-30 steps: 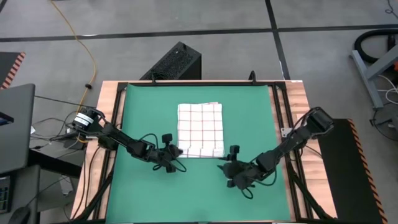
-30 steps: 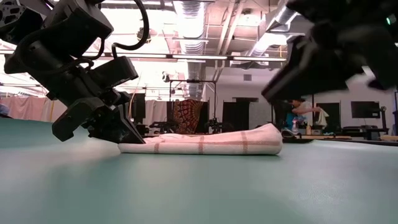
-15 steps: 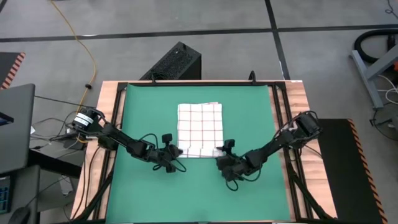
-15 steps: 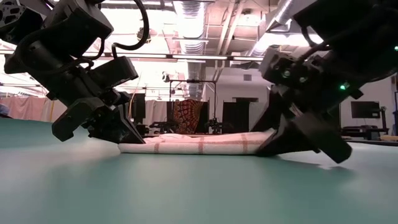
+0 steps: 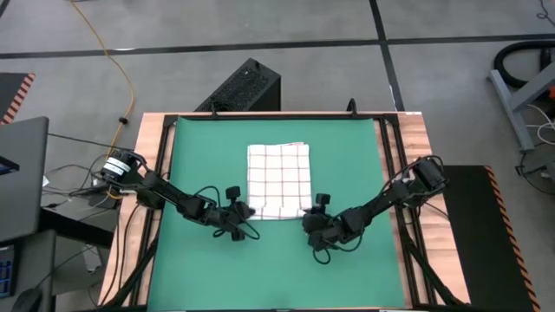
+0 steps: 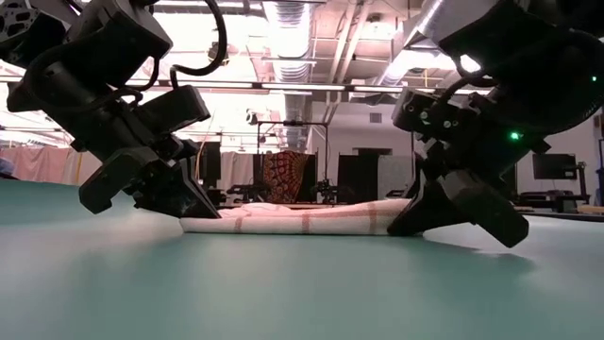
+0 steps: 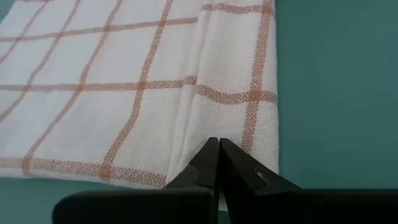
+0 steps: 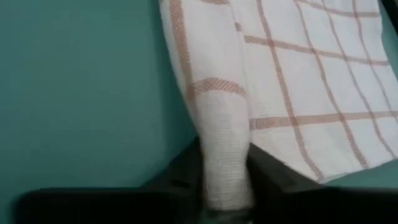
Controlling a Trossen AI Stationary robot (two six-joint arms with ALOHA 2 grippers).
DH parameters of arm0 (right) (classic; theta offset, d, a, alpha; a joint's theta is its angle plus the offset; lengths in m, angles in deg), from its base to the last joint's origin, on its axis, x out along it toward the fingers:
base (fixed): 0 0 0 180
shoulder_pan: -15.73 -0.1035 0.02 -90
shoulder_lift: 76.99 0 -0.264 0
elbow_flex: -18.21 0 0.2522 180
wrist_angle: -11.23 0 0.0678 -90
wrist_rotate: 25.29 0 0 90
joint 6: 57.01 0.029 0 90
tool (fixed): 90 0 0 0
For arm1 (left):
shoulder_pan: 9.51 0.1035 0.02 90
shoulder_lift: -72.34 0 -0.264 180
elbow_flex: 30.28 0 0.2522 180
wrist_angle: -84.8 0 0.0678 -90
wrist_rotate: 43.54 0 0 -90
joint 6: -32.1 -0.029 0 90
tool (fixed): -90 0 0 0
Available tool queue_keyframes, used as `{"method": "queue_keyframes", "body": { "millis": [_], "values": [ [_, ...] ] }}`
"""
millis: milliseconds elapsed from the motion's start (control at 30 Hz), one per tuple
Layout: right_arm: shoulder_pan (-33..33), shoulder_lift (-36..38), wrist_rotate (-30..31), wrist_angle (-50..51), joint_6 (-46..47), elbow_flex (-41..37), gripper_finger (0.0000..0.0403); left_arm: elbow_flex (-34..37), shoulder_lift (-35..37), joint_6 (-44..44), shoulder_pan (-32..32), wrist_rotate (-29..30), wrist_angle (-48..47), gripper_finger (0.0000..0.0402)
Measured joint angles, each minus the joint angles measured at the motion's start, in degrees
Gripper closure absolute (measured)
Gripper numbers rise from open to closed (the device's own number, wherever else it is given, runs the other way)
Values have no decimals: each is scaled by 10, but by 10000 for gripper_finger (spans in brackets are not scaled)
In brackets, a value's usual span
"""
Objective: Roll towel into tight, uniform cylinder
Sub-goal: Fold the white towel
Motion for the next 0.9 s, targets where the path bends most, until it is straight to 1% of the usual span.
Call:
{"method": "queue_keyframes", "body": {
  "millis": [100, 133, 233, 367, 467, 567, 733, 900],
  "values": [
    [-2, 0, 0, 3, -8, -1, 366, -6, 0, 3, 0, -14, 1, 401],
    [-2, 0, -3, 5, -9, -1, 371, -8, 0, 3, 0, -20, 1, 401],
    [0, 0, -26, 7, -13, -1, 371, -17, 0, 9, 0, -43, 1, 401],
    [13, 9, -107, 12, -5, 0, 371, -26, 0, 25, 0, -75, 3, 402],
    [24, 26, -154, 18, -3, 5, 371, -27, 0, 29, 0, -81, 3, 401],
    [36, 62, -193, 35, -3, 12, 371, -27, 0, 29, 0, -81, 0, 402],
    [77, 126, -315, 99, 25, 16, 371, -28, -1, 34, 0, -98, -1, 401],
    [141, 136, -435, 108, 41, 16, 371, -28, -1, 37, 0, -110, 0, 402]
  ]
}}
